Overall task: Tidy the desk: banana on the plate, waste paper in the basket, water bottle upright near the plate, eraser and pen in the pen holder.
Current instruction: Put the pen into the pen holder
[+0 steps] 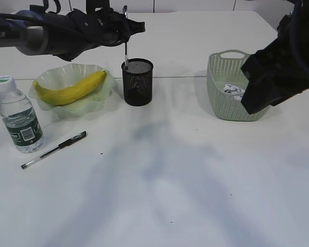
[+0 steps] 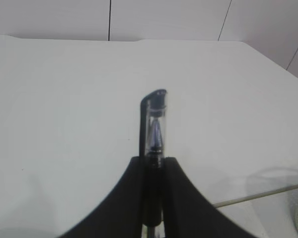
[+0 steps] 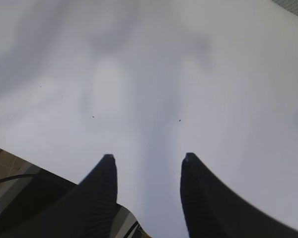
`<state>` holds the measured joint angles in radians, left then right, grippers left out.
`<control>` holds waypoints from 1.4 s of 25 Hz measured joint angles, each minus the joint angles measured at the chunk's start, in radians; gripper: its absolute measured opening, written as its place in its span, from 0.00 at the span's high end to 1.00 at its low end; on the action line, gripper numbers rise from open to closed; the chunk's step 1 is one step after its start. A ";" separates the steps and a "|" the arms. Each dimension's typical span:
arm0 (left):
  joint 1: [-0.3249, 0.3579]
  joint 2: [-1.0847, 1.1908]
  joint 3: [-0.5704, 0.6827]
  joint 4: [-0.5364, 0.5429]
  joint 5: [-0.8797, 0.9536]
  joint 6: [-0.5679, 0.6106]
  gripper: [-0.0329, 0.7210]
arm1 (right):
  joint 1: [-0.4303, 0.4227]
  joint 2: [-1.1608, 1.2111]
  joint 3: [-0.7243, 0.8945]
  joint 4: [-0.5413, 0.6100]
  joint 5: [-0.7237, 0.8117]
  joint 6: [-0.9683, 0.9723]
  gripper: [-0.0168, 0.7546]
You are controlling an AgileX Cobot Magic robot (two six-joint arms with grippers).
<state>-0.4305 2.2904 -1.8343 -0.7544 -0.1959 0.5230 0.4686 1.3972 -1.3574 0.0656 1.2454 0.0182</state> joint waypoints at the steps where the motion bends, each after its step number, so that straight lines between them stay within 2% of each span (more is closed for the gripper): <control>1: 0.000 0.004 0.000 0.018 -0.004 -0.020 0.90 | 0.000 0.000 0.000 0.000 0.000 0.000 0.56; 6: 0.000 0.018 0.000 0.106 -0.034 -0.096 0.90 | 0.000 0.000 0.000 0.000 0.000 0.000 0.56; 10: 0.000 0.020 0.000 0.130 -0.038 -0.115 0.90 | 0.000 0.000 0.000 0.000 0.000 0.000 0.56; 15: 0.000 0.036 0.000 0.175 -0.065 -0.202 0.90 | 0.000 0.000 0.000 0.000 0.000 -0.002 0.56; 19: 0.000 0.040 0.000 0.211 -0.065 -0.217 0.90 | 0.000 0.000 0.000 0.000 0.000 -0.004 0.56; 35: 0.000 0.050 0.000 0.237 -0.048 -0.230 0.90 | 0.000 0.000 0.000 0.000 0.000 -0.004 0.56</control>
<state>-0.4305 2.3402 -1.8343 -0.5172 -0.2436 0.2935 0.4686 1.3972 -1.3574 0.0656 1.2454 0.0142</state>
